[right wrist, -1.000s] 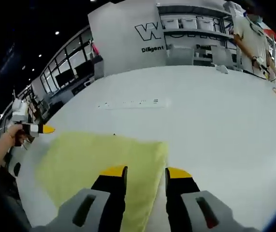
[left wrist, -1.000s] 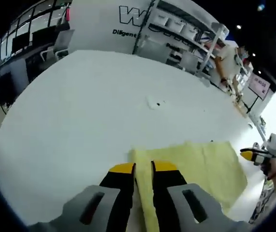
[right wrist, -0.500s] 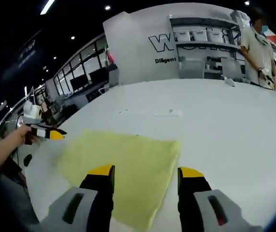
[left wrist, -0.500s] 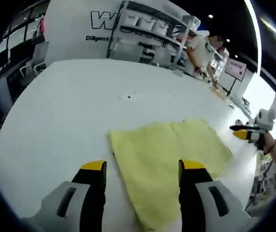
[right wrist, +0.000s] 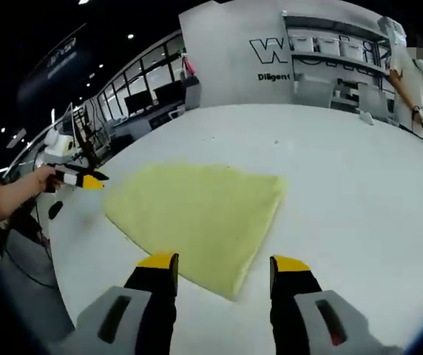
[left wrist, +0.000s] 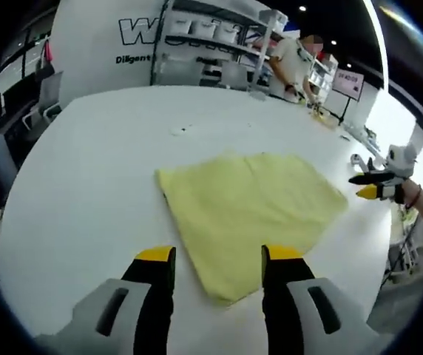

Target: Fold the garment on the visible template until the final outline fits inside the template.

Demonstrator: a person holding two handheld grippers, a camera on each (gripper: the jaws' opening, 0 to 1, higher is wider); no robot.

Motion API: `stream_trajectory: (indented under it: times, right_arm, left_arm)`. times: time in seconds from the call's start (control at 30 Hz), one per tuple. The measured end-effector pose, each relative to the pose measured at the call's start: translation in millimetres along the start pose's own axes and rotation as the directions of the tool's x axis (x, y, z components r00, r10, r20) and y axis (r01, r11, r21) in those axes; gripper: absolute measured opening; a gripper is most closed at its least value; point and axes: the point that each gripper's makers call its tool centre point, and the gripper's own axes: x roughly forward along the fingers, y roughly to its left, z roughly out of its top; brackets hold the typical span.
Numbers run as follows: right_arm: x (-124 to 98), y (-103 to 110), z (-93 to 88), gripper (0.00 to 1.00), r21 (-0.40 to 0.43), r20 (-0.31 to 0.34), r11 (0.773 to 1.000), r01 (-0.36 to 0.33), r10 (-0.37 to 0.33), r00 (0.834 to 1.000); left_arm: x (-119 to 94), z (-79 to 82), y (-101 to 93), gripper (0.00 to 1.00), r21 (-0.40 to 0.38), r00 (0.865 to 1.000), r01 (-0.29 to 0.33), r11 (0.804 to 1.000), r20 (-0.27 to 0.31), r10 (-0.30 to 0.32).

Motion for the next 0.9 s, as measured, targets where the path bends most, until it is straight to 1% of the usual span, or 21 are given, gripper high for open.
stream_trajectory:
  times: [0.03, 0.13, 0.2, 0.23, 0.27, 0.33, 0.47, 0.53, 0.57, 0.6, 0.67, 0.7, 0.73, 0.77, 0.9]
  right_arm:
    - [-0.5, -0.6, -2.7, 0.44, 0.002, -0.006, 1.000, -0.001, 0.001, 1.000]
    - [-2.6, -2.4, -9.7, 0.43, 0.012, -0.014, 1.000, -0.003, 0.003, 1.000]
    - [-2.1, -2.7, -15.7, 0.41, 0.013, -0.030, 1.000, -0.007, 0.007, 1.000]
    - [-1.8, -0.6, -20.0, 0.39, 0.003, -0.051, 1.000, -0.013, 0.013, 0.999]
    - [-1.6, -0.9, -23.0, 0.39, -0.001, -0.064, 1.000, -0.012, 0.011, 0.998]
    - [-0.8, -1.5, -26.3, 0.38, -0.010, -0.073, 1.000, -0.010, 0.009, 0.997]
    - [1.7, -1.4, -30.2, 0.33, 0.000, -0.072, 1.000, -0.010, 0.010, 0.997]
    - [3.9, -1.2, -31.7, 0.32, 0.001, -0.074, 1.000, -0.012, 0.012, 0.997]
    - [5.8, -1.0, -33.3, 0.32, 0.003, -0.078, 1.000, -0.011, 0.011, 0.997]
    - [7.0, -1.4, -34.6, 0.32, 0.004, -0.083, 1.000, -0.009, 0.009, 0.996]
    - [8.9, -1.8, -36.4, 0.31, 0.004, -0.084, 1.000, -0.004, 0.005, 0.996]
    - [9.3, -1.7, -36.8, 0.31, 0.004, -0.083, 1.000, -0.003, 0.004, 0.997]
    - [9.7, -1.7, -36.7, 0.30, 0.006, -0.080, 1.000, -0.004, 0.004, 0.997]
    - [10.5, -1.3, -37.2, 0.29, 0.010, -0.077, 1.000, -0.004, 0.005, 0.997]
    - [12.7, -3.8, -41.9, 0.27, 0.004, -0.087, 1.000, 0.006, -0.005, 0.996]
  left_arm:
    - [-1.8, -4.3, 0.3, 0.42, -0.004, 1.000, 0.004, 1.000, 0.001, -0.004]
    - [-5.4, -17.9, 0.5, 0.40, -0.024, 1.000, 0.011, 1.000, -0.024, -0.011]
    - [-9.3, -27.9, 1.5, 0.36, -0.016, 0.999, 0.009, 1.000, -0.046, -0.010]
    - [-11.5, -32.5, 2.6, 0.34, -0.007, 0.999, 0.003, 1.000, -0.053, -0.003]
    - [-12.9, -36.2, 2.9, 0.34, 0.007, 0.998, 0.001, 1.000, -0.056, -0.001]
    - [-14.5, -41.7, 3.5, 0.34, 0.009, 0.998, 0.004, 1.000, -0.069, -0.003]
    - [-12.4, -49.7, 4.3, 0.25, 0.017, 0.996, 0.013, 1.000, -0.089, -0.011]
    - [-9.7, -51.8, 3.0, 0.22, 0.018, 0.996, 0.031, 0.999, -0.087, -0.029]
    - [-6.8, -54.3, 1.6, 0.22, -0.006, 0.995, 0.044, 0.999, -0.092, -0.045]
    - [-4.1, -57.9, 3.7, 0.21, -0.035, 0.994, 0.035, 0.999, -0.100, -0.039]
    - [-1.6, -60.9, 5.4, 0.19, -0.046, 0.994, 0.035, 0.998, -0.106, -0.040]
    - [0.3, -60.8, 4.9, 0.17, -0.080, 0.995, 0.039, 0.996, -0.089, -0.046]
    - [0.5, -61.4, 3.9, 0.15, -0.091, 0.995, 0.045, 0.995, -0.089, -0.053]
    - [1.1, -61.6, 0.0, 0.13, -0.122, 0.994, 0.065, 0.990, -0.083, -0.075]
    - [3.9, -62.8, -1.2, 0.09, -0.126, 0.994, 0.067, 0.990, -0.078, -0.077]
